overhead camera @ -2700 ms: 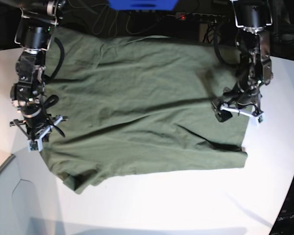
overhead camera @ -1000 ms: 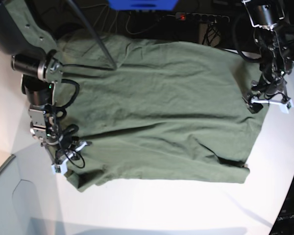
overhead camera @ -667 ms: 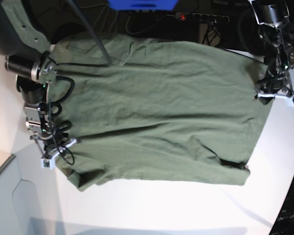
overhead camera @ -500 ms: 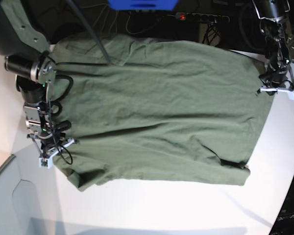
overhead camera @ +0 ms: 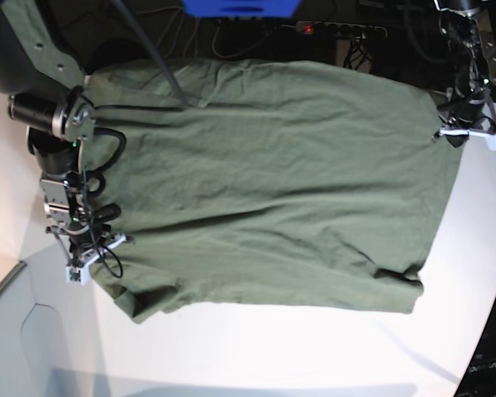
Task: Layout the t-shirt on the table in an organized manner, then fold the t-shirt properly
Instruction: 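Grasp the shirt edges with both grippers and pull them apart, then release and move both grippers inward onto the shirt body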
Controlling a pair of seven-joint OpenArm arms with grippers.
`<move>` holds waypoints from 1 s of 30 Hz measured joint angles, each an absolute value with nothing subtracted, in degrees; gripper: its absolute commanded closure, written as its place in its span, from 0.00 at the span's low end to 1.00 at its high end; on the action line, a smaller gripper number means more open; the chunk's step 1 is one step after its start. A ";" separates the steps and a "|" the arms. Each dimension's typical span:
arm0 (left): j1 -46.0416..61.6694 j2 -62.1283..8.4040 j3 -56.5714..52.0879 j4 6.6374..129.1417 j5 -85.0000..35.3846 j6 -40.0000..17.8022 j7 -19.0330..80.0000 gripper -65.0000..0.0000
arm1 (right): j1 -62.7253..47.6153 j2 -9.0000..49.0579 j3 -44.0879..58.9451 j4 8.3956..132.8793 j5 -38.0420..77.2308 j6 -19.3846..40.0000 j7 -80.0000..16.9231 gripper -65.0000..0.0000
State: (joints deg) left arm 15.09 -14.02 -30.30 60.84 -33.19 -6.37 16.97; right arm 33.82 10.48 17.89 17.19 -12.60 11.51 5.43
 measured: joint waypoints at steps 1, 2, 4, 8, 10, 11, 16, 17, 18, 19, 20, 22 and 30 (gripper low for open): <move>15.49 -14.11 -30.30 60.99 -33.19 -6.37 16.99 1.00 | 33.80 10.48 17.89 17.19 -12.60 11.49 5.41 1.00; 16.08 -14.20 -30.35 61.17 -33.58 -6.48 16.97 1.00 | 33.82 10.48 17.89 17.19 -12.60 11.51 5.39 1.00; 17.56 -14.35 -30.55 61.28 -34.48 -6.94 16.75 1.00 | 33.80 10.46 17.89 17.19 -12.60 11.51 5.37 1.00; 22.85 -14.22 -30.55 65.01 -34.37 -7.14 16.10 1.00 | 33.82 10.46 17.89 17.19 -12.58 11.49 5.34 1.00; 24.97 -13.78 -30.65 67.61 -33.63 -6.00 17.87 1.00 | 33.80 10.46 17.89 17.19 -12.58 11.49 5.41 1.00; 25.58 -13.76 -30.79 68.88 -33.26 -5.41 19.51 1.00 | 33.82 10.44 17.89 17.19 -12.60 11.51 5.39 1.00; 25.71 -13.65 -30.79 71.44 -31.55 -3.55 22.72 1.00 | 33.91 10.28 17.89 17.19 -12.60 11.49 5.30 1.00; 25.71 -13.61 -30.76 71.72 -31.44 -3.18 23.07 1.00 | 33.91 10.26 17.89 17.19 -12.60 11.49 5.26 1.00; 25.71 -13.56 -30.76 72.31 -31.24 -2.83 24.01 1.00 | 33.91 10.28 17.89 17.19 -12.60 11.49 5.26 1.00; 25.71 -13.47 -30.76 72.95 -30.94 -2.55 25.02 1.00 | 33.91 10.28 17.89 17.19 -12.60 11.49 5.28 1.00; 25.78 -13.32 -30.76 73.60 -30.57 -2.20 25.65 1.00 | 33.91 10.28 17.89 17.19 -12.60 11.49 5.23 1.00; 26.48 -12.71 -30.74 76.23 -29.69 -0.95 28.16 1.00 | 33.91 10.31 17.89 17.17 -12.60 11.49 5.26 1.00; 29.50 -8.95 -31.07 93.84 -29.10 -0.64 45.82 1.00 | 36.29 10.63 14.83 17.21 -12.67 11.46 4.91 1.00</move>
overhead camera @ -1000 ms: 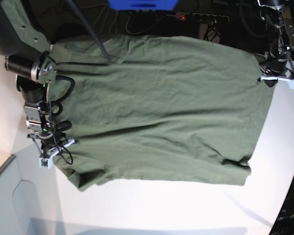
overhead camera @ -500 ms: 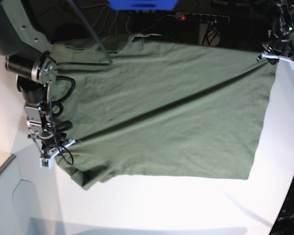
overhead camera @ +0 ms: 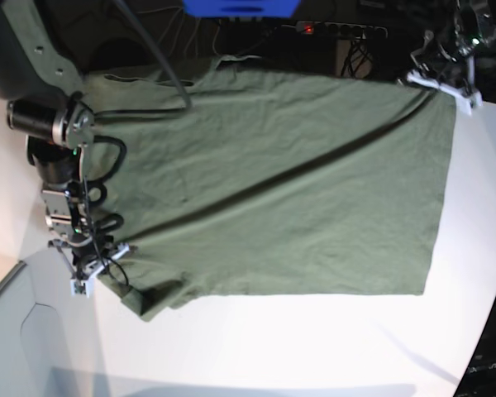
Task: Layout the t-shirt on the table in an organized manner, then fold the t-shirt properly
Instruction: 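Release and move both grippers inward onto the shirt body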
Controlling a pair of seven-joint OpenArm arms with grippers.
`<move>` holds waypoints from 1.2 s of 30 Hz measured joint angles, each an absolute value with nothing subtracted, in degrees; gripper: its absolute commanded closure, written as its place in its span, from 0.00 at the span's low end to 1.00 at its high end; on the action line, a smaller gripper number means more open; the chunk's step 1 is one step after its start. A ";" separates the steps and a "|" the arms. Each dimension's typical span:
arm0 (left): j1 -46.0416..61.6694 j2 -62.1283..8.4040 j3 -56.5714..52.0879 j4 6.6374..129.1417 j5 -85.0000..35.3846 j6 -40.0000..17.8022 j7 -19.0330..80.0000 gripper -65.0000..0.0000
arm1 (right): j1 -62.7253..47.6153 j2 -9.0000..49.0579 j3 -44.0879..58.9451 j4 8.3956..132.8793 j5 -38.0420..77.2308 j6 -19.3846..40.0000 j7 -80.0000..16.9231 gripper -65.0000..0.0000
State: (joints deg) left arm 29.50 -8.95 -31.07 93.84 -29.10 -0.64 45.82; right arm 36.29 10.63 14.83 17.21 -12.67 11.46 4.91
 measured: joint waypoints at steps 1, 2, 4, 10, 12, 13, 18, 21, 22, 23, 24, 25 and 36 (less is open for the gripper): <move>28.69 -8.99 -31.94 95.94 -28.97 -0.47 45.06 1.00 | 36.88 11.09 14.83 17.19 -12.64 11.49 4.62 1.00; 27.68 -8.84 -32.60 97.60 -28.62 -0.23 45.21 1.00 | 37.50 11.66 14.83 17.21 -12.62 11.46 4.49 1.00; 25.71 -8.08 -33.15 99.83 -29.06 -0.38 46.28 1.00 | 38.04 12.47 14.90 18.83 -12.60 11.18 4.64 1.00; 13.04 -7.29 -32.12 93.60 -27.77 -0.19 46.65 1.00 | 37.28 11.68 14.92 23.03 -12.21 11.05 0.47 1.00; 7.07 -8.14 -30.09 88.73 -28.23 -0.40 46.09 1.00 | 36.42 11.86 14.92 23.27 -12.03 11.05 0.62 1.00; 4.29 -8.01 -29.28 86.26 -28.08 -0.86 46.35 1.00 | 35.83 11.88 14.92 23.31 -11.97 11.05 0.54 1.00; -7.68 -8.78 -25.58 71.02 -20.25 0.05 46.06 1.00 | 32.77 11.57 14.87 23.24 -11.99 11.07 0.60 1.00; -12.58 -8.49 -22.48 63.92 -15.46 -0.27 41.98 1.00 | 31.07 11.75 14.94 23.20 -11.97 11.07 0.62 1.00; -13.65 -8.51 -21.28 62.04 -13.96 -0.23 39.51 1.00 | 30.74 11.64 14.94 23.24 -11.94 11.05 1.30 1.00; -14.61 -8.45 -20.05 60.16 -12.53 -0.45 37.10 1.00 | 30.55 11.60 14.94 23.29 -11.94 11.05 1.54 1.00; -15.38 -8.49 -18.70 57.91 -11.25 -0.34 34.33 1.00 | 30.41 11.68 14.94 23.35 -11.94 11.05 1.52 1.00; -16.03 -8.60 -17.52 55.59 -9.93 -0.34 32.56 1.00 | 30.26 11.75 14.94 23.40 -11.94 11.05 1.61 1.00; -31.09 -10.50 -10.33 17.65 -2.31 -0.60 1.54 1.00 | 28.16 11.90 14.94 24.03 -11.53 11.07 3.97 1.00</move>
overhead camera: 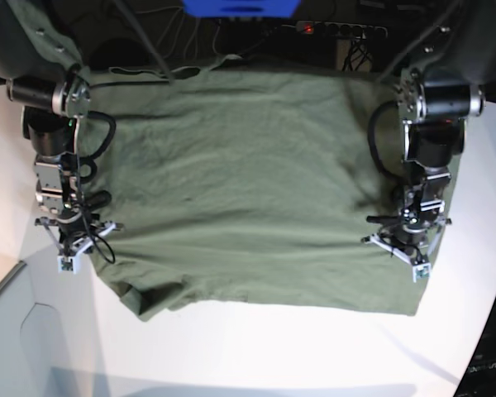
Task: Layout the t-shirt on the table in an organized manner, then fold the t-shirt properly
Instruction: 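Release and move both grippers inward onto the shirt body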
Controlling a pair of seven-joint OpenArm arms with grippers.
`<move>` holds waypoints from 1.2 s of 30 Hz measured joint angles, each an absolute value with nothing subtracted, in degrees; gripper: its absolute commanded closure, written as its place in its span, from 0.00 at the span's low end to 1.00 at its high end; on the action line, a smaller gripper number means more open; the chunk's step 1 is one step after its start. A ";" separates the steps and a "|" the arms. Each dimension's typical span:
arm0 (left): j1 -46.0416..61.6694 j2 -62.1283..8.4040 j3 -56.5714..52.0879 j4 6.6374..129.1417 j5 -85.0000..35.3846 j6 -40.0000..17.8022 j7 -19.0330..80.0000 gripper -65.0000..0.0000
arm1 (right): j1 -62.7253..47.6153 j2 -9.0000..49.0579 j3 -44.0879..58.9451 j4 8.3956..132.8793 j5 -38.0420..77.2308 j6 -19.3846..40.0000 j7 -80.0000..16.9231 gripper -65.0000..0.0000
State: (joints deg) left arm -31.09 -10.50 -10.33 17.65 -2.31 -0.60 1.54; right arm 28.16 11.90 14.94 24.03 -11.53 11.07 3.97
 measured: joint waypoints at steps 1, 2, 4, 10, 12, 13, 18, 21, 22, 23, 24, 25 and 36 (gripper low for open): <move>-32.01 -10.66 -9.69 15.09 -1.93 -0.49 -0.89 1.00 | 28.03 11.90 14.94 24.03 -11.51 11.07 4.21 1.00; -33.34 -10.81 -8.80 12.36 -1.45 -0.47 -3.05 1.00 | 28.01 11.90 14.94 24.05 -11.51 11.05 4.25 1.00; -35.59 -10.79 -7.35 9.21 -0.73 -0.03 -3.90 1.00 | 27.70 11.90 14.94 24.51 -11.53 11.05 4.34 1.00; -38.50 -10.39 -7.18 8.23 -0.69 0.01 -0.67 1.00 | 17.02 10.61 15.11 42.68 -11.94 11.00 0.12 1.00; -38.85 -10.35 -7.18 8.10 -0.69 0.01 -0.23 1.00 | 13.45 9.58 15.25 49.63 -11.97 11.16 -0.93 1.00; -39.13 -10.33 -7.18 7.97 -0.80 -0.03 -0.16 1.00 | 12.38 9.06 15.20 52.73 -12.10 11.22 -0.97 1.00; -40.69 -9.52 -7.38 7.97 -0.89 -0.16 -0.43 1.00 | 7.57 7.35 14.83 66.13 -11.62 11.09 -3.79 1.00; -40.77 -8.99 -7.38 7.97 -0.86 -0.27 -0.60 1.00 | 1.50 5.34 15.09 71.83 0.00 0.00 0.00 1.00; -40.66 -8.95 -7.38 7.97 -0.95 -0.14 -0.14 1.00 | -0.40 4.51 15.07 74.32 -12.16 11.42 -8.58 1.00; -40.62 -8.88 -7.38 7.94 -0.80 -0.19 -0.10 1.00 | -2.52 3.44 15.05 78.11 -11.92 13.56 -12.21 1.00; -40.53 -8.64 -7.38 7.97 -0.89 -0.21 -0.14 1.00 | -3.62 2.83 14.98 80.12 -12.10 15.99 -12.95 1.00; -40.53 -8.34 -7.38 7.99 -0.91 -0.19 -0.21 1.00 | -4.47 1.93 14.98 81.73 -11.90 16.80 -13.43 1.00; -38.98 -8.19 -7.38 14.79 -0.86 -0.23 0.10 1.00 | -6.68 -0.16 15.14 77.52 -12.08 17.80 -18.28 1.00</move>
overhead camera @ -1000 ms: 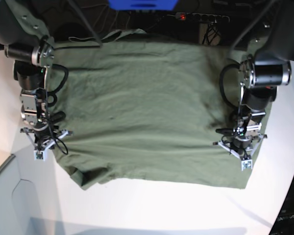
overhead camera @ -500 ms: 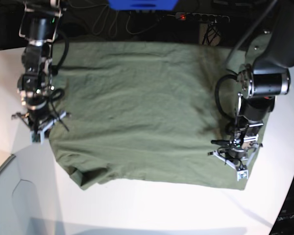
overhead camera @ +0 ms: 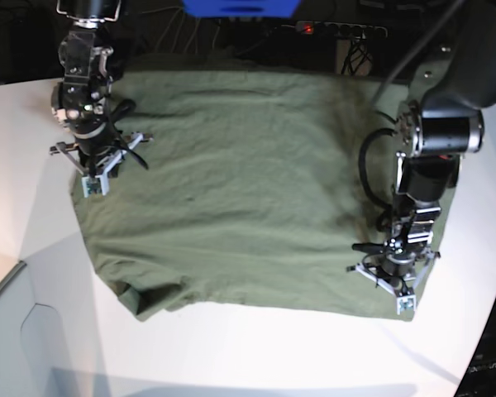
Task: Layout the t-shirt on the table in an organized manner, then fold the t-shirt properly
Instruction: 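Release and move both grippers inward onto the shirt body, then grasp the shirt with both grippers and drag it outward to smooth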
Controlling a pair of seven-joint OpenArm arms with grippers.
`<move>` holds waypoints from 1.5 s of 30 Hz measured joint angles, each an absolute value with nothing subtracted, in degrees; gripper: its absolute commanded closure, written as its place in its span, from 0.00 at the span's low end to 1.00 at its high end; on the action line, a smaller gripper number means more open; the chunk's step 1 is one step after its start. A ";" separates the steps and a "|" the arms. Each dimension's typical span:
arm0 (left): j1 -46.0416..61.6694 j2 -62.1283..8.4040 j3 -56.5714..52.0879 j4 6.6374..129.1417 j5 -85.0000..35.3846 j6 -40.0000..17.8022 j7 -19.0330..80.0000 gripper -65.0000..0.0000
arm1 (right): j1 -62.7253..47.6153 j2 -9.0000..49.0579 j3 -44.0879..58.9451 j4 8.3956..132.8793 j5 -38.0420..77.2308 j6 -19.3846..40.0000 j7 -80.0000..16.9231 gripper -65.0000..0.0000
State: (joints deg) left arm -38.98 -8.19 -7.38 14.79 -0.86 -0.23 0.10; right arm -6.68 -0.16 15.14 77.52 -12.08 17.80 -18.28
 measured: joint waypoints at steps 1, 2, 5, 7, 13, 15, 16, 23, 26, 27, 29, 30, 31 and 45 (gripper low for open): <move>-38.92 -8.14 -7.38 15.00 -0.86 -0.27 0.23 1.00 | -5.61 -0.16 15.14 75.94 -11.97 17.78 -18.33 1.00; -38.89 -8.12 -7.38 15.11 -0.86 -0.23 0.25 1.00 | -4.82 -0.01 15.14 74.87 -11.94 17.78 -18.15 1.00; -39.05 -8.58 -7.38 15.38 -0.84 -0.25 5.72 1.00 | -1.89 0.95 14.87 70.83 -11.49 17.78 -16.49 1.00; -38.46 -8.69 -7.38 15.42 -0.82 -0.23 7.07 1.00 | 0.51 1.87 14.87 67.22 -11.33 17.76 -15.09 1.00; -30.06 -9.63 -7.35 25.52 -0.82 -0.60 7.75 1.00 | 9.56 3.75 15.05 55.42 -10.74 17.58 -12.93 1.00; -26.37 -10.00 -7.38 32.18 -0.73 -0.16 8.12 1.00 | 11.92 4.01 15.22 52.64 -10.63 17.58 -12.53 1.00; -24.67 -10.07 -7.38 35.70 -0.89 -0.14 9.39 1.00 | 13.13 4.10 15.20 51.51 -10.63 17.56 -12.95 1.00; -14.76 -10.24 -7.27 66.63 -10.20 -4.21 28.67 1.00 | 18.61 3.79 15.20 45.74 -11.16 17.56 -13.61 1.00; -7.57 -12.43 -7.18 77.14 -13.28 -4.56 35.48 1.00 | 20.95 3.75 15.20 43.20 -11.18 17.56 -14.04 1.00; -4.54 -13.15 -7.70 80.16 -13.28 -4.21 37.63 1.00 | 21.34 3.79 15.20 42.96 -11.31 17.56 -14.24 1.00; 2.26 -13.39 -11.70 83.72 -14.39 -4.19 37.98 1.00 | 21.87 3.73 15.16 42.81 -11.51 17.58 -15.27 1.00; 5.10 -13.13 -14.37 84.90 -14.33 -4.25 38.39 1.00 | 21.89 3.68 15.14 42.78 -11.53 17.58 -15.11 1.00; 7.44 -13.02 -16.95 85.47 -14.57 -4.54 38.59 1.00 | 22.09 3.68 15.16 42.72 -11.53 17.58 -14.92 1.00; 11.68 -11.57 -24.25 76.79 -14.68 -4.60 36.47 1.00 | 22.94 3.64 15.05 42.48 -11.57 17.63 -15.84 1.00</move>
